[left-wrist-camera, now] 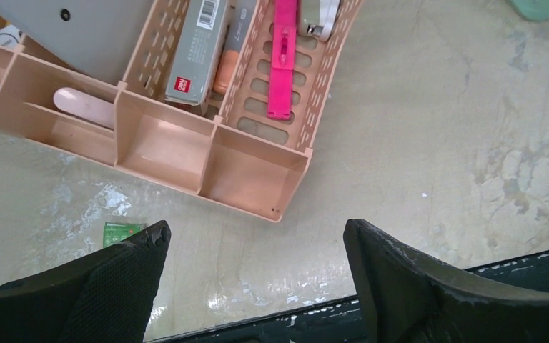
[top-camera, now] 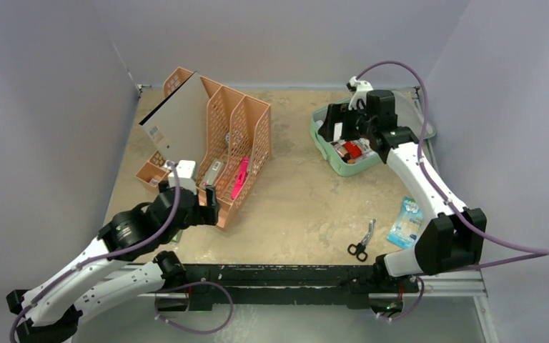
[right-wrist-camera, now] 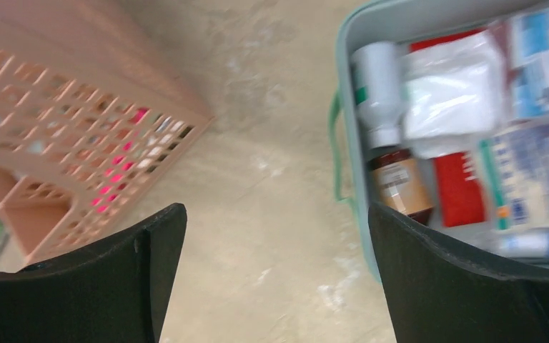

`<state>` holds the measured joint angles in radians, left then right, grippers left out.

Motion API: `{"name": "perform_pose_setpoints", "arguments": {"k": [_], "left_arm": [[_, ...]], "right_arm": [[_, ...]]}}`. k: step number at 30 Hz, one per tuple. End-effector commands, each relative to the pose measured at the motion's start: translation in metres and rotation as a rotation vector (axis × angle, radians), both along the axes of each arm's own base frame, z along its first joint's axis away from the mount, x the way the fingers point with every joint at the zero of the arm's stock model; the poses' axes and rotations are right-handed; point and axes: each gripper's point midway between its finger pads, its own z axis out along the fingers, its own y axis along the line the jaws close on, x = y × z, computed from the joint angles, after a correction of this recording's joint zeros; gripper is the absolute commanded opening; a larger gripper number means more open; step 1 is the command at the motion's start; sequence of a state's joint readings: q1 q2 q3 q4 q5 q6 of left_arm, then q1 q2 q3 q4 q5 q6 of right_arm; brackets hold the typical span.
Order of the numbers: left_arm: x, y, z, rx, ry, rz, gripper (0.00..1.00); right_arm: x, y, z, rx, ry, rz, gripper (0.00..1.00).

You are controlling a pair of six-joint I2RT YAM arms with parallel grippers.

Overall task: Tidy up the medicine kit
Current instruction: Place the medical item at the medicine box.

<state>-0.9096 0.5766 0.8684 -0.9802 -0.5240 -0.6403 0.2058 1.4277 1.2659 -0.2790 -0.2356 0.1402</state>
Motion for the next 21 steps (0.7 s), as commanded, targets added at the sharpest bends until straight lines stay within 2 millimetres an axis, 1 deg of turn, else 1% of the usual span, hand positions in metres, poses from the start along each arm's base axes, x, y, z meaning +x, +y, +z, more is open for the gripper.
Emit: {"name": "perform_pose_setpoints", "arguments": {"k": [1,3,5,7,9,12,15,18,21], "left_arm": [[0.011,-0.023,0.007,-0.020,0.029,-0.014,0.91],[0.015,-0.036,0.010,-0.003,0.044,-0.055,0.91],[0.018,-0.048,0.016,0.011,0.056,-0.101,0.91],[0.018,-0.067,0.024,0.024,0.056,-0.217,0.90],[0.017,-0.085,0.034,0.025,0.046,-0.330,0.90],[0.014,-0.104,0.045,0.016,0.016,-0.461,0.89],[0.014,-0.111,0.048,0.033,0.003,-0.523,0.89],[0.011,-0.113,0.048,0.051,0.005,-0.565,0.90],[0.002,-0.118,0.047,0.037,0.003,-0.633,0.91]], "right_arm": [[-0.022,0.019,0.000,0.155,0.078,-0.016,0.99],[-0.025,0.011,-0.009,0.146,0.107,-0.077,0.99],[-0.026,-0.002,-0.020,0.127,0.135,-0.177,0.99],[-0.036,-0.009,-0.031,0.135,0.220,-0.259,0.99],[-0.043,-0.023,-0.039,0.081,0.270,-0.327,0.99],[-0.056,-0.038,-0.047,0.017,0.317,-0.388,0.99],[-0.070,-0.058,-0.055,-0.045,0.340,-0.478,0.99],[-0.082,-0.080,-0.056,-0.089,0.353,-0.615,0.99],[-0.094,-0.090,-0.055,-0.082,0.408,-0.732,0.99]]}}
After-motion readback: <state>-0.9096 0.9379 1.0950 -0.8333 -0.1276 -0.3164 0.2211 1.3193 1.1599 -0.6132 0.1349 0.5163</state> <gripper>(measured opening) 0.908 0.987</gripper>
